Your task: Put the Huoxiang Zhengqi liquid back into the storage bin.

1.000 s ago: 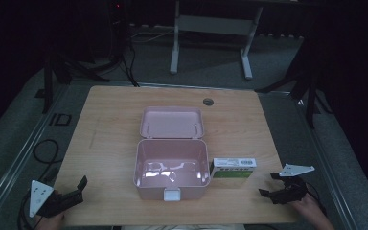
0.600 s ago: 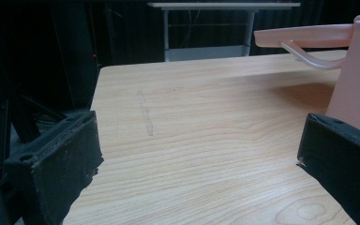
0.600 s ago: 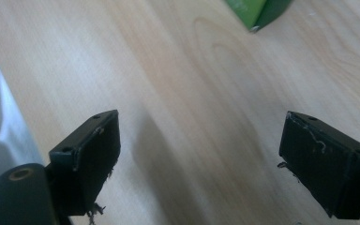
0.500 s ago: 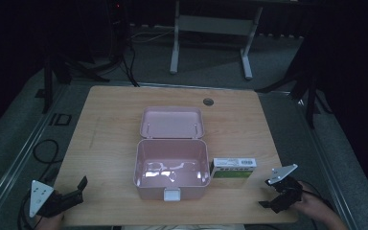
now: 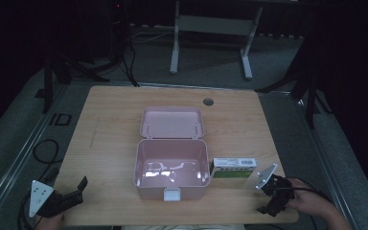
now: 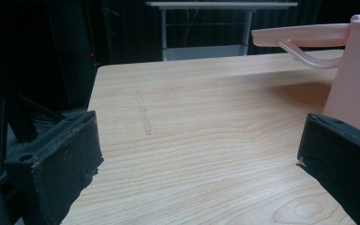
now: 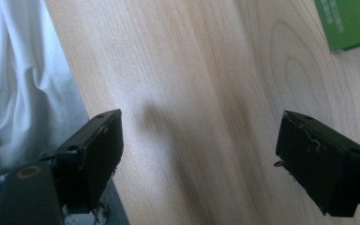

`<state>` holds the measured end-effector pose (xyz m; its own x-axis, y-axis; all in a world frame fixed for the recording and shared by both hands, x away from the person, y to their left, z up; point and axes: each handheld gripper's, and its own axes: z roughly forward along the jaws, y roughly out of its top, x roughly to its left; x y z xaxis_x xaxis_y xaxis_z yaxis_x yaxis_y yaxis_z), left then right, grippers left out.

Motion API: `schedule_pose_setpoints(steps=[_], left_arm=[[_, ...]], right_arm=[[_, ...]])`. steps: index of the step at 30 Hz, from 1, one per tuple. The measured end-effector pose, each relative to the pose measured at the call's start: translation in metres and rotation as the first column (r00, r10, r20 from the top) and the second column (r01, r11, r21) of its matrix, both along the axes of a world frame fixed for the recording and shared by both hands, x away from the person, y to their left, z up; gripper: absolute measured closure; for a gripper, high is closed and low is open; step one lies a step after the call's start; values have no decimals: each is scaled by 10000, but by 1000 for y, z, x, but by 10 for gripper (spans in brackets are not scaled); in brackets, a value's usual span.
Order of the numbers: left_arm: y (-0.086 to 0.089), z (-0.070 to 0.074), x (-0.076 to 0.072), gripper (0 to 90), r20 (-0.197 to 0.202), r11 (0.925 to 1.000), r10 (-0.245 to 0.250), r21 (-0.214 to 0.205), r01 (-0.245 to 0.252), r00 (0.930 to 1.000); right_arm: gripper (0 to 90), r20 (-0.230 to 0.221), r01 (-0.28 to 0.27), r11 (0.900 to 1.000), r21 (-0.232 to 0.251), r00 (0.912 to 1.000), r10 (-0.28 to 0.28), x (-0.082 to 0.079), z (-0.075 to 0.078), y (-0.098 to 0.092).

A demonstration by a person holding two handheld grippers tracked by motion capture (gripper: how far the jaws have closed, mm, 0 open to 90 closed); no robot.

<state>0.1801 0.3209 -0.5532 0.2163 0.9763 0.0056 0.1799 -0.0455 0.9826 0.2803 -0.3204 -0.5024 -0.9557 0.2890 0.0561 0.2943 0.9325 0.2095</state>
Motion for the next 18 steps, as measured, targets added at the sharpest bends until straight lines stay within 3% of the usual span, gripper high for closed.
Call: schedule_pose_setpoints(steps=[5, 12, 16, 18], left_arm=[[0, 0, 0, 0, -31, 10000, -51, 10, 51, 10000], [0, 0, 0, 0, -48, 10000, -86, 43, 86, 10000], [0, 0, 0, 0, -25, 9999, -123, 12, 123, 9999], [0, 0, 0, 0, -33, 9999, -137, 0, 137, 9999]], right_arm=[[163, -45, -452, 9977, -512, 9990, 451, 1, 6, 12], [179, -558, -1127, 9873, -1119, 9927, 1070, 4, 10, 31], [180, -344, -1267, 9839, -1261, 9918, 1233, 5, 14, 42], [180, -570, -1369, 9823, -1281, 9898, 1305, 6, 16, 47]])
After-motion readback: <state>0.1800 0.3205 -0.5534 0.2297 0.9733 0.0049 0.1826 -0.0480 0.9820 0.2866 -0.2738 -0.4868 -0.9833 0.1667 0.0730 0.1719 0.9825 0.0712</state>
